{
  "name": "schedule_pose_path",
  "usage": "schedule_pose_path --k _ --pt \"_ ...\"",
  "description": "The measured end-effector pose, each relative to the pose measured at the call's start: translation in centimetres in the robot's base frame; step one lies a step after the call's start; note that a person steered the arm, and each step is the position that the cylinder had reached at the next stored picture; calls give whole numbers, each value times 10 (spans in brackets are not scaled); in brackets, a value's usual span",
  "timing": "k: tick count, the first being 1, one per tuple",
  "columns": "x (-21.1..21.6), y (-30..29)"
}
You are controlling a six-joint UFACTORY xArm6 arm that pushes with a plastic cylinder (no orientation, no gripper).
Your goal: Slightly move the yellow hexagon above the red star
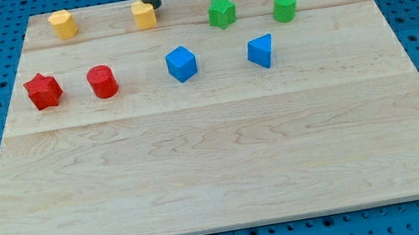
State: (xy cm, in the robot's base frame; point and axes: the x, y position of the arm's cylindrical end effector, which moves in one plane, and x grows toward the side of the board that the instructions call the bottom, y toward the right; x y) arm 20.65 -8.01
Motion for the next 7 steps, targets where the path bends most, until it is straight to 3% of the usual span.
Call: schedule_pose_path --k 2,3,6,7 --pt "-14 -33" --pt "-15 -88" --pt "4 -129" --pt "6 -118"
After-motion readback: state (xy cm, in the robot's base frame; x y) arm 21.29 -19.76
